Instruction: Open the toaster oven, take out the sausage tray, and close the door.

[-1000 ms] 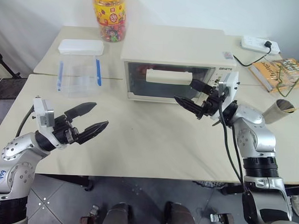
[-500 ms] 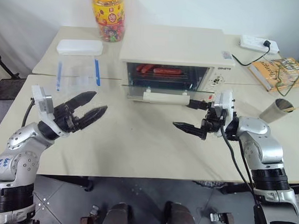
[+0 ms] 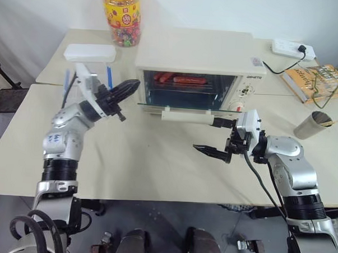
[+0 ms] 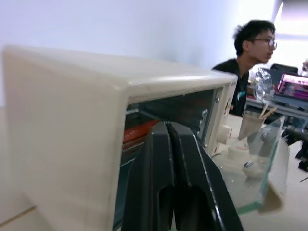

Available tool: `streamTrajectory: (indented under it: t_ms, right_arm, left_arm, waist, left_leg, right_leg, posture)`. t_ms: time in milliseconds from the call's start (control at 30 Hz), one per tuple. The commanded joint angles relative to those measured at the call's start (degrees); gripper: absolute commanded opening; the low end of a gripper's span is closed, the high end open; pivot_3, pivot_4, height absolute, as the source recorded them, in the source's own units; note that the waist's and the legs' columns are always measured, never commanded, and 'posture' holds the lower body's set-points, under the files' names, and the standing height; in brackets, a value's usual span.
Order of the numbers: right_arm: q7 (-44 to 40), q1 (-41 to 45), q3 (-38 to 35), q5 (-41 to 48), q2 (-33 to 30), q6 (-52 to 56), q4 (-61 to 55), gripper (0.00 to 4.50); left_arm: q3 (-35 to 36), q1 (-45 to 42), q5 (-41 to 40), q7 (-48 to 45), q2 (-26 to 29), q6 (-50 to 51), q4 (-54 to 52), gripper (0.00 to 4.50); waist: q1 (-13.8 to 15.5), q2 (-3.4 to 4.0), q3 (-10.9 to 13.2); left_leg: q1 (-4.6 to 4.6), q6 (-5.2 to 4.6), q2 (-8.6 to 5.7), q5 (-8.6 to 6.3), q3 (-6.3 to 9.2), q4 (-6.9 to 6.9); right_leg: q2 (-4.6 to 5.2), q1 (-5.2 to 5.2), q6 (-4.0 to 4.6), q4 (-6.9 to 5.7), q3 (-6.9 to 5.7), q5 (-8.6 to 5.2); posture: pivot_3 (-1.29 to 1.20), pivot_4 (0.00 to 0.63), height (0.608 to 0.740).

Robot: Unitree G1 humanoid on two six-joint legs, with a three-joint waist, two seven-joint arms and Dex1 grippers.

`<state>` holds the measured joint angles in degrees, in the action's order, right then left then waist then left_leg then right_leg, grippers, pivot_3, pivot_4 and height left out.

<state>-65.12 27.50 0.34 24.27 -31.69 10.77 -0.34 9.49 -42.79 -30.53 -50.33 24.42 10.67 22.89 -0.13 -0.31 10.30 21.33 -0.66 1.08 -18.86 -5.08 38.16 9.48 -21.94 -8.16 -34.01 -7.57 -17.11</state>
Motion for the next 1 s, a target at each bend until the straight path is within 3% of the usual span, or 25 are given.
streamTrajectory:
  t_ms: [33, 267, 500, 600, 667, 867, 1000]
  right_arm:
    - [0.9, -1.3, -1.6, 0.8, -1.0, -0.8, -4.3, 4.5]
    - [5.3, -7.3, -4.5, 1.0, -2.5, 0.3, -9.8, 4.5]
    - [11.2, -19.5, -11.4, 2.4, -4.2, 2.9, -18.3, 4.5]
    - [14.2, -32.3, -21.1, 2.3, -4.9, 3.6, -23.7, 4.5]
    - [15.3, -35.5, -24.1, 2.7, -5.5, 4.0, -26.0, 4.5]
    - [16.8, -33.7, -25.6, 4.3, -8.4, 5.9, -28.4, 4.5]
    - [18.4, -25.8, -20.7, 4.1, -9.2, 7.4, -28.1, 4.5]
  left_arm:
    - [-1.8, -2.0, 1.8, -2.4, -1.7, -2.2, 1.4, 0.06]
    - [-4.8, 0.2, 4.6, -6.5, -2.9, -2.4, 2.4, 0.06]
    - [-6.4, 1.6, 7.1, -8.9, -2.8, -3.4, 2.8, 0.06]
    - [-8.9, 3.6, 10.8, -9.2, -2.8, -6.5, 4.3, 0.06]
    - [-9.4, 4.8, 11.7, -8.9, -3.1, -7.6, 4.3, 0.06]
    - [-9.0, 6.4, 12.3, -8.3, -3.8, -8.2, 3.8, 0.06]
    - [-8.7, 7.8, 12.6, -7.4, -4.1, -9.7, 3.4, 0.06]
  waist:
    - [0.1, -0.01, 0.0]
    - [0.3, -0.04, 0.0]
    - [1.5, -0.05, 0.0]
    - [2.2, -0.02, 0.0]
    - [2.5, -0.04, 0.0]
    - [1.3, -0.09, 0.0]
    - [1.4, -0.09, 0.0]
  left_leg:
    - [0.0, 0.0, 0.0, 0.0, 0.0, 0.0]
    - [0.07, -0.01, -0.01, 0.0, 0.02, 0.08]
    - [0.07, -0.02, 0.0, -0.01, 0.0, 0.18]
    - [0.03, -0.03, 0.0, -0.01, 0.05, 0.19]
    - [0.02, -0.08, -0.04, -0.04, 0.0, 0.1]
    - [-0.04, -0.14, 0.1, -0.08, -0.13, 0.49]
    - [-0.02, -0.19, 0.09, -0.11, -0.14, 0.51]
  right_leg:
    - [0.0, -0.01, 0.0, 0.0, 0.0, 0.0]
    - [0.0, 0.0, -0.01, 0.0, -0.01, 0.01]
    - [0.01, 0.01, -0.03, -0.05, 0.03, 0.01]
    - [0.01, 0.06, -0.02, -0.07, 0.0, 0.01]
    - [0.01, 0.07, -0.03, 0.02, 0.02, 0.01]
    - [-0.03, 0.08, -0.02, -0.13, 0.21, 0.18]
    - [-0.03, 0.07, -0.02, -0.1, 0.24, 0.18]
  posture:
    - [0.0, 0.15, 0.74]
    - [0.0, 0.15, 0.74]
    - [0.0, 0.15, 0.74]
    - [0.0, 0.15, 0.74]
    - [0.0, 0.15, 0.74]
    - [0.0, 0.15, 0.74]
    - [0.0, 0.15, 0.74]
